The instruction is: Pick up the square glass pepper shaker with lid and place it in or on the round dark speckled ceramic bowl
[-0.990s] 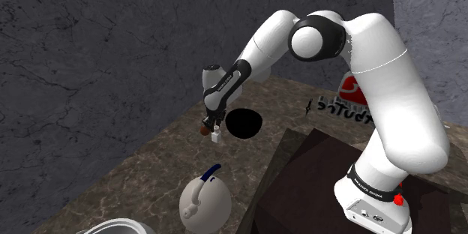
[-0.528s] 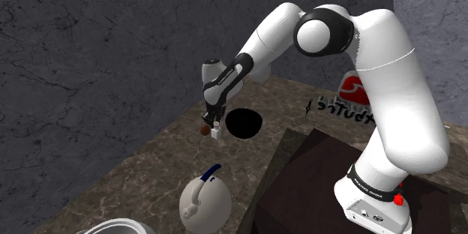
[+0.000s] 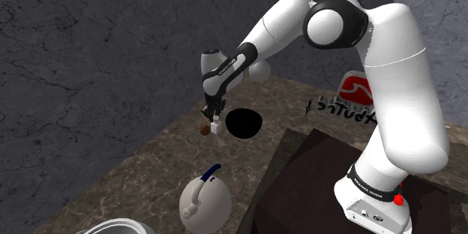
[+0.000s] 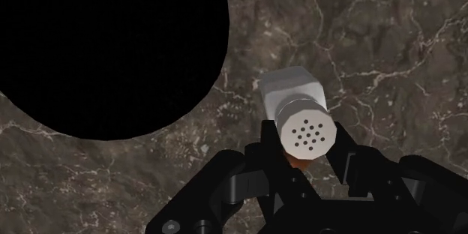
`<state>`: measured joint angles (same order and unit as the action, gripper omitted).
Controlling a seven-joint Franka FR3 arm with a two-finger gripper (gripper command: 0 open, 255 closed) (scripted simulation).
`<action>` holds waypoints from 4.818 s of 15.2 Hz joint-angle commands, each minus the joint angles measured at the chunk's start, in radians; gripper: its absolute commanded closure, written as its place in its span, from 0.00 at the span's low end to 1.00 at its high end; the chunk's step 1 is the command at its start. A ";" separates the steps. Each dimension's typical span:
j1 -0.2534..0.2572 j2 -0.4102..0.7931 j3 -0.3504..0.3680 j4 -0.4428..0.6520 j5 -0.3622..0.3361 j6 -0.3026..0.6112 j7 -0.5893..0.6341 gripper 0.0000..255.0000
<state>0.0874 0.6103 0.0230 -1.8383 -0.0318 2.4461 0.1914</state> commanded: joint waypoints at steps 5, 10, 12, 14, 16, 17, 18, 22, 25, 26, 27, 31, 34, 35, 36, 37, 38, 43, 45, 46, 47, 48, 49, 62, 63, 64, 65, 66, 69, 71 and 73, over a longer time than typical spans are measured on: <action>-0.003 -0.060 0.001 -0.003 0.003 -0.057 -0.005 1.00; -0.004 -0.105 0.003 0.000 0.004 -0.105 -0.006 1.00; -0.005 -0.122 0.003 0.003 0.005 -0.126 -0.007 1.00; -0.005 -0.139 0.004 0.006 0.006 -0.146 -0.007 1.00; -0.005 -0.156 0.004 0.011 0.007 -0.166 -0.008 1.00; -0.005 -0.163 0.004 0.013 0.007 -0.177 -0.008 1.00; -0.005 -0.171 0.004 0.016 0.007 -0.187 -0.009 1.00; -0.046 -0.242 -0.008 -0.058 0.016 -0.183 -0.066 1.00; -0.087 -0.303 -0.025 -0.122 0.023 -0.180 -0.126 1.00; -0.100 -0.322 -0.031 -0.141 0.025 -0.180 -0.147 1.00; -0.113 -0.341 -0.037 -0.159 0.027 -0.180 -0.167 1.00; -0.171 -0.414 -0.070 -0.223 0.034 -0.190 -0.262 1.00; -0.171 -0.391 -0.070 -0.236 0.036 -0.154 -0.263 1.00; -0.171 -0.383 -0.070 -0.240 0.036 -0.142 -0.263 1.00; -0.171 -0.375 -0.070 -0.244 0.037 -0.130 -0.263 1.00; -0.171 -0.367 -0.070 -0.248 0.037 -0.118 -0.264 1.00; -0.171 -0.358 -0.070 -0.250 0.038 -0.106 -0.264 1.00; -0.172 -0.314 -0.068 -0.264 0.040 -0.048 -0.266 1.00; -0.173 -0.295 -0.068 -0.268 0.042 -0.025 -0.266 1.00; -0.173 -0.285 -0.068 -0.269 0.042 -0.014 -0.267 1.00; -0.173 -0.275 -0.067 -0.270 0.043 -0.003 -0.267 1.00; -0.173 -0.265 -0.067 -0.272 0.043 0.008 -0.267 1.00; -0.174 -0.255 -0.067 -0.273 0.044 0.019 -0.268 1.00; -0.174 -0.221 -0.065 -0.274 0.046 0.054 -0.269 0.00; -0.174 -0.221 -0.065 -0.274 0.046 0.054 -0.269 0.00; -0.174 -0.221 -0.065 -0.274 0.046 0.054 -0.269 0.00; -0.174 -0.221 -0.065 -0.274 0.046 0.054 -0.269 0.00; -0.174 -0.221 -0.065 -0.274 0.046 0.054 -0.269 0.00; -0.172 -0.297 -0.068 -0.267 0.041 -0.029 -0.266 0.00; -0.172 -0.316 -0.068 -0.263 0.040 -0.051 -0.265 0.00; -0.172 -0.316 -0.068 -0.263 0.040 -0.051 -0.265 0.00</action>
<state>-0.0854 0.2978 -0.0456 -2.1011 0.0088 2.3987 -0.0751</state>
